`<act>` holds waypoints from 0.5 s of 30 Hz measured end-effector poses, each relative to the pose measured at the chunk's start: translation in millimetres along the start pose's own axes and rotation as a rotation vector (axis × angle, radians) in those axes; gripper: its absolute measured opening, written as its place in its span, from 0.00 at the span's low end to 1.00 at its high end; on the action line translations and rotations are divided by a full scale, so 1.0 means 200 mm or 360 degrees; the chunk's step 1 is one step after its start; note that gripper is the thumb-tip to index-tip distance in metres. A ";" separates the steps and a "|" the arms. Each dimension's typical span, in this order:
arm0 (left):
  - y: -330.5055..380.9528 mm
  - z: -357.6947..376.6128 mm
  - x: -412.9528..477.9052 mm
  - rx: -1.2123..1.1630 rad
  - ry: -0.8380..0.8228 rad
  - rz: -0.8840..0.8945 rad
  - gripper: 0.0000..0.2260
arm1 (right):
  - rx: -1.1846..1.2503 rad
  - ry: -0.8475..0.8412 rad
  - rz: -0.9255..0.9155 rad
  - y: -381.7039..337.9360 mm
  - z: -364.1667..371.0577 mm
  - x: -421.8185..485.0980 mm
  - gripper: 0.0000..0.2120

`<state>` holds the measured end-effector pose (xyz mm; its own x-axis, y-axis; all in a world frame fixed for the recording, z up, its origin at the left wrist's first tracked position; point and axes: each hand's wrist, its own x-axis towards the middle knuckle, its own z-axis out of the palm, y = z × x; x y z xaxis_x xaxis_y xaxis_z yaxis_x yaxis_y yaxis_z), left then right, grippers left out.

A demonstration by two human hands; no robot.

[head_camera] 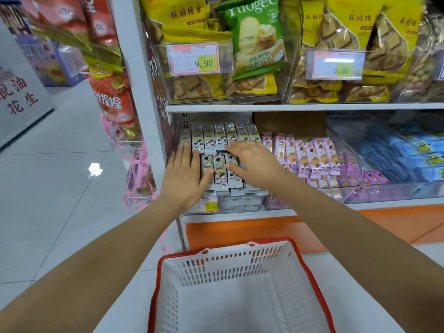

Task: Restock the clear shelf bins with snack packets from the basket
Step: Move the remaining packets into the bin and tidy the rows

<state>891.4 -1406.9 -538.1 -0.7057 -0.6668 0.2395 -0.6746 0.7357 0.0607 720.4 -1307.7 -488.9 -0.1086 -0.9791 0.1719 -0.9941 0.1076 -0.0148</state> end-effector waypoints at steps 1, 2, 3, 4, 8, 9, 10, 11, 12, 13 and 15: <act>0.00 0.00 0.01 0.0003 -0.0027 -0.0011 0.44 | 0.0000 -0.0025 0.0010 0.01 0.01 0.03 0.26; 0.00 -0.01 0.02 0.0005 -0.0032 -0.0015 0.44 | 0.0000 -0.0049 0.0020 0.01 0.02 0.05 0.26; 0.00 -0.01 0.03 0.0009 -0.0021 -0.0017 0.45 | 0.0000 -0.0069 0.0029 0.01 0.03 0.07 0.26; -0.01 -0.01 0.04 0.0019 -0.0004 -0.0019 0.45 | 0.0006 -0.0085 0.0038 0.02 0.04 0.09 0.27; -0.02 -0.01 0.05 0.0016 -0.0020 -0.0012 0.44 | 0.0050 -0.0132 0.0062 0.02 0.07 0.14 0.27; -0.02 -0.01 0.06 -0.0010 0.0006 0.0007 0.43 | 0.0057 -0.0126 0.0066 0.02 0.07 0.15 0.27; -0.02 -0.01 0.07 -0.0031 0.0038 0.0042 0.41 | 0.0059 -0.0113 0.0067 0.03 0.08 0.15 0.27; -0.03 -0.01 0.08 -0.0038 0.0059 0.0085 0.39 | 0.0054 -0.0092 0.0063 0.03 0.08 0.15 0.27; -0.03 -0.01 0.08 -0.0037 0.0057 0.0122 0.38 | 0.0044 -0.0074 0.0054 0.04 0.08 0.15 0.27; -0.03 0.00 0.09 -0.0034 0.0038 0.0141 0.37 | 0.0035 -0.0064 0.0048 0.05 0.09 0.14 0.27; -0.03 0.02 0.10 -0.0056 0.0004 0.0121 0.34 | 0.0025 -0.0081 0.0044 0.06 0.10 0.15 0.27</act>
<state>880.5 -1425.2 -537.4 -0.7543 -0.6084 0.2468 -0.6107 0.7882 0.0763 705.6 -1339.4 -503.9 -0.1358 -0.9834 0.1207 -0.9906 0.1326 -0.0344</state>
